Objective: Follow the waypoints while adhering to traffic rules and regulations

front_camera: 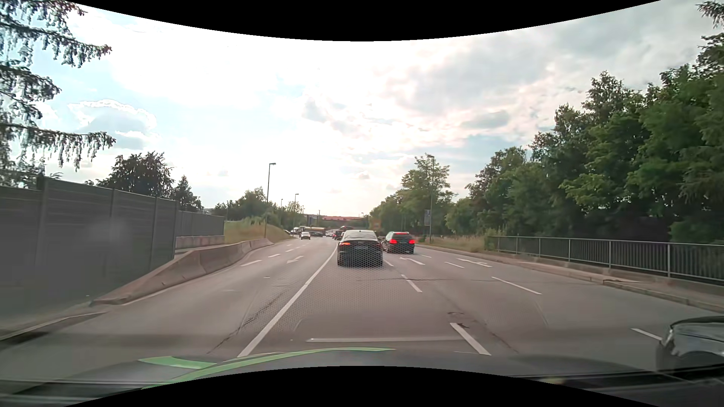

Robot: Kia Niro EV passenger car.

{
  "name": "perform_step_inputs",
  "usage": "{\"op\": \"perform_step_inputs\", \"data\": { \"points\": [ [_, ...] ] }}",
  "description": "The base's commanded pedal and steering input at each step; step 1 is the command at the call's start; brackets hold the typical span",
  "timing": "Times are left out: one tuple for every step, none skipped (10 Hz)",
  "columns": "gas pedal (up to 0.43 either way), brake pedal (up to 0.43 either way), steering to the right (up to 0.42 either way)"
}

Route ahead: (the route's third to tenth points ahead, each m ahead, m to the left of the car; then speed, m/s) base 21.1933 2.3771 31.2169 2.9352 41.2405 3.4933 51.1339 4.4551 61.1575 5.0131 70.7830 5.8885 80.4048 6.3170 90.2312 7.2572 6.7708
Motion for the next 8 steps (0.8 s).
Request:
{"op": "perform_step_inputs", "data": {
  "points": [
    [0.189,0.0,-0.005],
    [0.189,0.0,-0.005],
    [0.189,0.0,-0.006],
    [0.189,0.0,-0.006],
    [0.189,0.0,-0.007],
    [0.189,0.0,-0.007],
    [0.189,0.0,-0.007],
    [0.189,0.0,-0.007]
  ]
}}
